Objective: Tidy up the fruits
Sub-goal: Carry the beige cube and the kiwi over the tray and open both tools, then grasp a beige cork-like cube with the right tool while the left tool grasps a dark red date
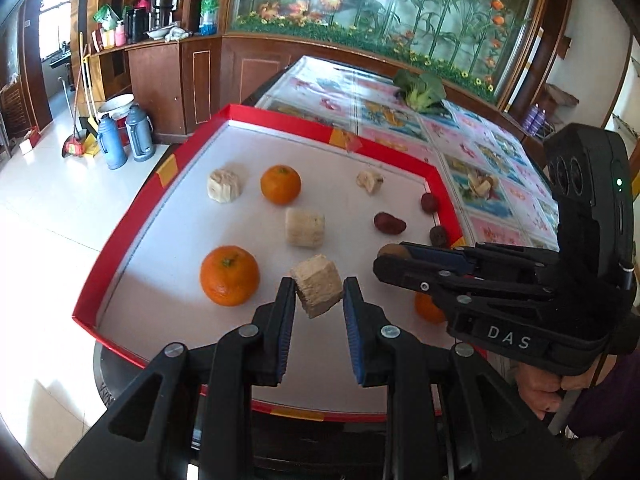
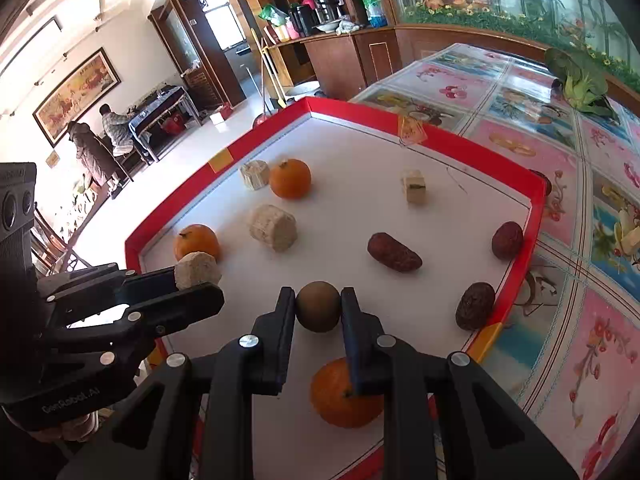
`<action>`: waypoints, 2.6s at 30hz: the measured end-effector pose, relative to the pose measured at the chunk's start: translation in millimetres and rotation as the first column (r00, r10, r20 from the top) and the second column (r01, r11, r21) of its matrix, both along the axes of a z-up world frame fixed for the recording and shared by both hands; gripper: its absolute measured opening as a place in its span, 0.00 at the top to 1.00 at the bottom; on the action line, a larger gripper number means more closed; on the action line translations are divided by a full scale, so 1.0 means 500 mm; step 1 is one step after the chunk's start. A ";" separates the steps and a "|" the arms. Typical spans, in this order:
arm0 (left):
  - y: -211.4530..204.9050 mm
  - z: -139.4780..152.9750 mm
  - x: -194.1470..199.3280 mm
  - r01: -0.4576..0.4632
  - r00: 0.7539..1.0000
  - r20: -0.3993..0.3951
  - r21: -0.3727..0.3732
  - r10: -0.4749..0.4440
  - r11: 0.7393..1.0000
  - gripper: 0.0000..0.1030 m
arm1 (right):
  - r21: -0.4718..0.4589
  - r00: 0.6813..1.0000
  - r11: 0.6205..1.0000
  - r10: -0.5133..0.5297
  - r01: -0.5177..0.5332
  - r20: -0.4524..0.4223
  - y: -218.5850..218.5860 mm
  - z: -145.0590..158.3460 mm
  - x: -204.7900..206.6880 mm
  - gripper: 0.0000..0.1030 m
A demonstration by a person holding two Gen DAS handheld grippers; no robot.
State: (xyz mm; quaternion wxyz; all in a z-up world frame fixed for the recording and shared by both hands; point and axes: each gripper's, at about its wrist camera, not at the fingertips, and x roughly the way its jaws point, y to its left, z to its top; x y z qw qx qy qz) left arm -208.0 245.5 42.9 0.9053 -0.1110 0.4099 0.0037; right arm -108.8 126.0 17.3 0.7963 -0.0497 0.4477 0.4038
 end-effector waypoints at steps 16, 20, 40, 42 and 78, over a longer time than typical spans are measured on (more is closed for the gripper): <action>-0.007 -0.026 0.017 -0.024 0.995 -0.092 0.025 0.026 0.999 0.41 | 0.078 0.999 0.997 -0.004 0.007 -0.045 -0.050 0.014 0.017 0.63; -0.003 -0.007 0.009 -0.040 0.997 -0.059 0.028 0.042 0.999 0.41 | 0.149 0.999 0.987 -0.050 0.052 -0.016 -0.121 0.038 0.031 0.61; -0.165 0.040 0.050 0.137 0.990 -0.024 0.055 -0.136 0.989 0.34 | 0.175 0.913 0.897 -0.406 0.406 -0.040 -0.402 0.033 0.129 0.59; -0.189 0.035 0.060 0.168 0.985 -0.037 0.056 -0.166 0.984 0.34 | 0.163 0.904 0.890 -0.426 0.426 -0.033 -0.403 0.031 0.137 0.59; -0.268 -0.028 0.512 0.222 0.926 -0.320 0.031 -0.201 0.975 0.49 | 0.038 0.855 0.856 -0.513 0.516 -0.073 -0.404 -0.011 0.291 0.76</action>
